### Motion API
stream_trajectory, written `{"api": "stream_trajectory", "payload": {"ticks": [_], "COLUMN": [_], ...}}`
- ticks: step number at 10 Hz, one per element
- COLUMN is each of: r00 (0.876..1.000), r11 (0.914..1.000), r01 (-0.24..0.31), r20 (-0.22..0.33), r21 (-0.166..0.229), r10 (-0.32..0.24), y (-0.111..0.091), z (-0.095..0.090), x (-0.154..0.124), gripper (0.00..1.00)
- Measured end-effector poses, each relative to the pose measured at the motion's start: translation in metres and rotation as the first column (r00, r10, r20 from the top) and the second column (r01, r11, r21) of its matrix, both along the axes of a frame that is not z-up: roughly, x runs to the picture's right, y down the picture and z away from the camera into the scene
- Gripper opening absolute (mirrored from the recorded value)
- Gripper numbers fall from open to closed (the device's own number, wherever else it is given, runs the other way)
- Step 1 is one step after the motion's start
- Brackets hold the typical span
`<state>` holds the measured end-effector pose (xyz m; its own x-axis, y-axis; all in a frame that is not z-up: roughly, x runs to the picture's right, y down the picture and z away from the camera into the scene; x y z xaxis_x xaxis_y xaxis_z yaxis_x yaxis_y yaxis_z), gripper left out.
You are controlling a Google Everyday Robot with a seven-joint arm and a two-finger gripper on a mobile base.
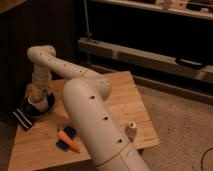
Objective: Place the ceramic cup in the ceramic bowl
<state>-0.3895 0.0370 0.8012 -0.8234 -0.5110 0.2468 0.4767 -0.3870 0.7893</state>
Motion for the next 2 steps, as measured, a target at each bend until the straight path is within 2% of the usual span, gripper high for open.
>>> {"api": "stream_trajectory", "payload": {"ticks": [1,2], "r00": [1.000,0.999], "r11": [0.9999,0.9989], "r01": [-0.009,-0.045], "r20": [0.016,0.027], "r21": [0.006,0.012], "r10": [0.009,0.045], "y": [0.0042,0.0058], "z": [-0.0091,-0.0148], "x": [-0.0032,0.0006], "gripper": [0.80,0.80]}}
